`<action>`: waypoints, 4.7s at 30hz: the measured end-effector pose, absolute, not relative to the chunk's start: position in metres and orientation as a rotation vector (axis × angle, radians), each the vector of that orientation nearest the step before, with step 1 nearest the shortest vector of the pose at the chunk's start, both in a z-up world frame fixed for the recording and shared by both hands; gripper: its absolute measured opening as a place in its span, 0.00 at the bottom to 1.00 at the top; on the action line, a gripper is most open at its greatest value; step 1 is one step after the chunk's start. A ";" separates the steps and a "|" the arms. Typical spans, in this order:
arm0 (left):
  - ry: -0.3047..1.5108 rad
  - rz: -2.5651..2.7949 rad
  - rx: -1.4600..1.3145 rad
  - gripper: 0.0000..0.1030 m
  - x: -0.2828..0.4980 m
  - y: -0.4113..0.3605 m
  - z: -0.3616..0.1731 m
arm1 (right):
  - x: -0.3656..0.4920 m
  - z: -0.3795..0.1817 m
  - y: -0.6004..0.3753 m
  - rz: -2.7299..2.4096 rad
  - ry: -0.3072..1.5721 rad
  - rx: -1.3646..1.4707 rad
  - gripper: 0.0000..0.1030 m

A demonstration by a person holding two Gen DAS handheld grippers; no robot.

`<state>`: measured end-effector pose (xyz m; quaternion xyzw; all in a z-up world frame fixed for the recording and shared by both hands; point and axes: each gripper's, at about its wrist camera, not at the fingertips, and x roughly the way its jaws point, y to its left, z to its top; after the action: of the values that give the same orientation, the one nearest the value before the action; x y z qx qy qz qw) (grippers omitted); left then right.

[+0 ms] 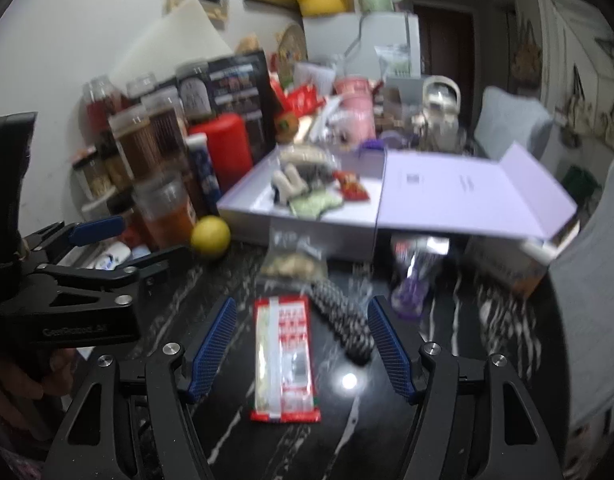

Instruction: Organize soft objects

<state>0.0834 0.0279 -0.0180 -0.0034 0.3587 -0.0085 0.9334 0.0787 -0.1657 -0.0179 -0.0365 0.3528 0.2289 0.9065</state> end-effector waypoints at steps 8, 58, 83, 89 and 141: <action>0.811 -0.018 -0.039 0.99 0.077 0.035 -0.054 | 0.081 -0.066 -0.166 0.462 0.845 -0.046 0.65; 0.988 -0.106 -0.158 0.99 0.099 -0.019 -0.099 | 0.084 -0.089 -0.222 0.326 0.921 -0.021 0.64; 0.953 -0.089 -0.072 0.50 0.093 0.006 -0.110 | 0.108 -0.089 -0.206 0.413 0.903 -0.026 0.64; 0.963 -0.105 -0.104 0.47 0.093 0.021 -0.104 | 0.119 -0.094 -0.188 0.427 0.890 -0.065 0.64; 0.963 -0.194 -0.055 0.51 0.075 0.013 -0.109 | 0.093 -0.115 -0.178 0.411 0.993 -0.154 0.59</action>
<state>0.0755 0.0129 -0.1085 -0.0265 0.4622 -0.0932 0.8815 0.0932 -0.1779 -0.1145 -0.0734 0.4724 0.1954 0.8563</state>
